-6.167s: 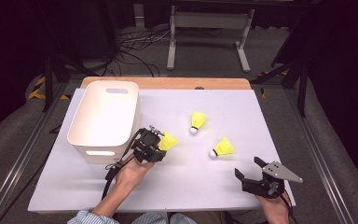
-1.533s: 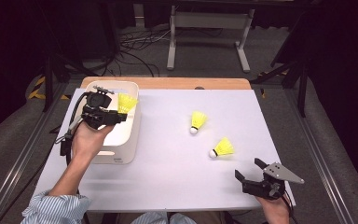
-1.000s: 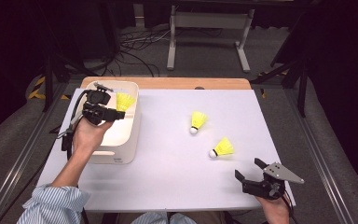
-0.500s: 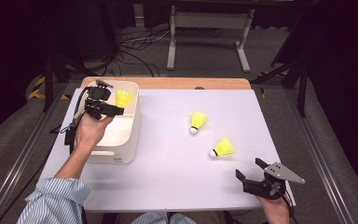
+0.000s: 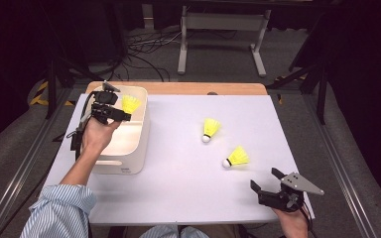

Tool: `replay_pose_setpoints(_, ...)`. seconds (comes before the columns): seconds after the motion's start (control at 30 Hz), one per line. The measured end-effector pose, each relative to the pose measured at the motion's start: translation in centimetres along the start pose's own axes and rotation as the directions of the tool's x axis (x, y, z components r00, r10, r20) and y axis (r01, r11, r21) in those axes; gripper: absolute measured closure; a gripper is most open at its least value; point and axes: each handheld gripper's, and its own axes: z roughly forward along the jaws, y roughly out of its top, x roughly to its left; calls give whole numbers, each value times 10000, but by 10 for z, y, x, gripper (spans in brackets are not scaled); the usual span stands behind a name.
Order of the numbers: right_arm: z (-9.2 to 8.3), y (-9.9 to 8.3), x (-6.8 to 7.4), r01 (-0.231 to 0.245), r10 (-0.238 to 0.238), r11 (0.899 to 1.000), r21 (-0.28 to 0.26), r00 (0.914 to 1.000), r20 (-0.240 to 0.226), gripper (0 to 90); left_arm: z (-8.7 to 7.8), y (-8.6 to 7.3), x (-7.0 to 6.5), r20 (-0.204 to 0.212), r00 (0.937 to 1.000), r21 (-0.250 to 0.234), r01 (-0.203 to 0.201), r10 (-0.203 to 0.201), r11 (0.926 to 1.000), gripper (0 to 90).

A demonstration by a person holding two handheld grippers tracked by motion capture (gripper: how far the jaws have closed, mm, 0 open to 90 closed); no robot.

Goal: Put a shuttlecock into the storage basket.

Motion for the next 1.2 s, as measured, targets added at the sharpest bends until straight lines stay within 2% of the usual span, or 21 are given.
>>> replay_pose_setpoints(0.13, 0, 0, 0, 5, -5, 10000, 27, 10000, -6, 99, 3, 3, 2, -87, 9999, 177, -144, 145, 9997, 644)
replay_pose_setpoints(0.4, 1, 0, 0, 6, -5, 10000, 52, 10000, -21, 99, 12, 6, 8, -276, 9996, 585, -15, 31, 9983, 643)
replay_pose_setpoints(0.47, 1, 0, 0, -1, 1, 10000, 48, 10000, -20, 99, 12, 6, 9, -277, 9996, 560, 94, -78, 9984, 643)
replay_pose_setpoints(0.87, 1, 0, 0, 23, -22, 10000, 41, 10000, -30, 99, 20, 5, 11, -435, 9990, 1041, 7, 38, 9946, 640)
replay_pose_setpoints(1.2, 0, 0, 0, 30, -30, 10000, 27, 10000, -16, 100, 22, 5, 10, -495, 9987, 1079, -95, 149, 9941, 634)
